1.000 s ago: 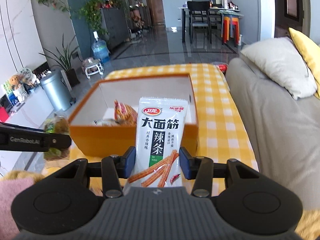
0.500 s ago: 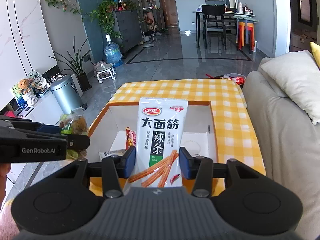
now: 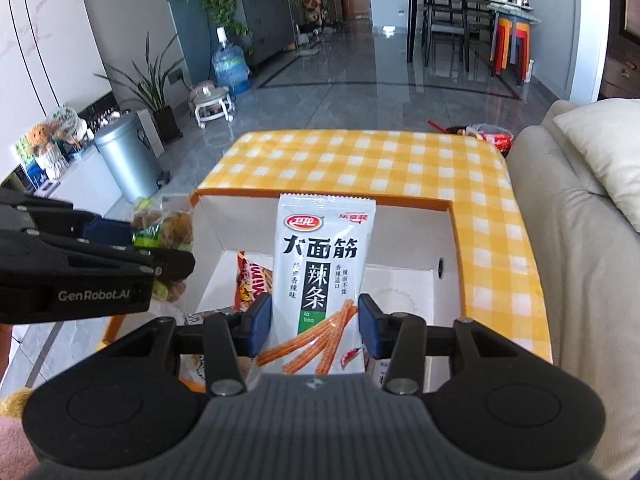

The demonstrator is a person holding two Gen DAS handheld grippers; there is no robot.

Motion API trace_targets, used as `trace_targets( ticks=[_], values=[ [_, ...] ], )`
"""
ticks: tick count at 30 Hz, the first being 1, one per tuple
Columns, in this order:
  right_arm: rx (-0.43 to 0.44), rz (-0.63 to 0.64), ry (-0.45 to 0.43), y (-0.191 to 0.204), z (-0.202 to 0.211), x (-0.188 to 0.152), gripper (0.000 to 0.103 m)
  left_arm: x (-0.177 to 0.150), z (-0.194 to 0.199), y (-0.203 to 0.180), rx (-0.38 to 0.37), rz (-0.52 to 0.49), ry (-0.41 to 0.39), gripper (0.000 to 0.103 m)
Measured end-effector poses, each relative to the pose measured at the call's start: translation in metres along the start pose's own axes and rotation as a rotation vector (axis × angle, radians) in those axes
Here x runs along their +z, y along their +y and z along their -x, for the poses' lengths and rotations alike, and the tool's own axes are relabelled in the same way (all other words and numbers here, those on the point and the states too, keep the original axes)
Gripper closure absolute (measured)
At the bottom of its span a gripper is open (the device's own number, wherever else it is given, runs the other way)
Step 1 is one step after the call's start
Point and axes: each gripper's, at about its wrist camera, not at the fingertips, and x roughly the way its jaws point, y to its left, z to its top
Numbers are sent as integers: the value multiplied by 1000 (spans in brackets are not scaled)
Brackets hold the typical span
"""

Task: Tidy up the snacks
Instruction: 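Carry both packets into the orange box and open both tools to release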

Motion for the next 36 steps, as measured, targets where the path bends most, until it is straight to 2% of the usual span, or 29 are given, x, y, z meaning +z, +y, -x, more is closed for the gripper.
trace_targets(
  ticks=[15,24,36],
  values=[
    [10,10,190,-2,-79,15,59,7,-69,-2,52,-176,117,54],
    [29,-6,264,-3,-105,19,59,4,-98,-1,58,-211,178,54],
    [25,-20,334,-3,-128,12,58,6,-109,-1,54,-214,205,55]
  ],
)
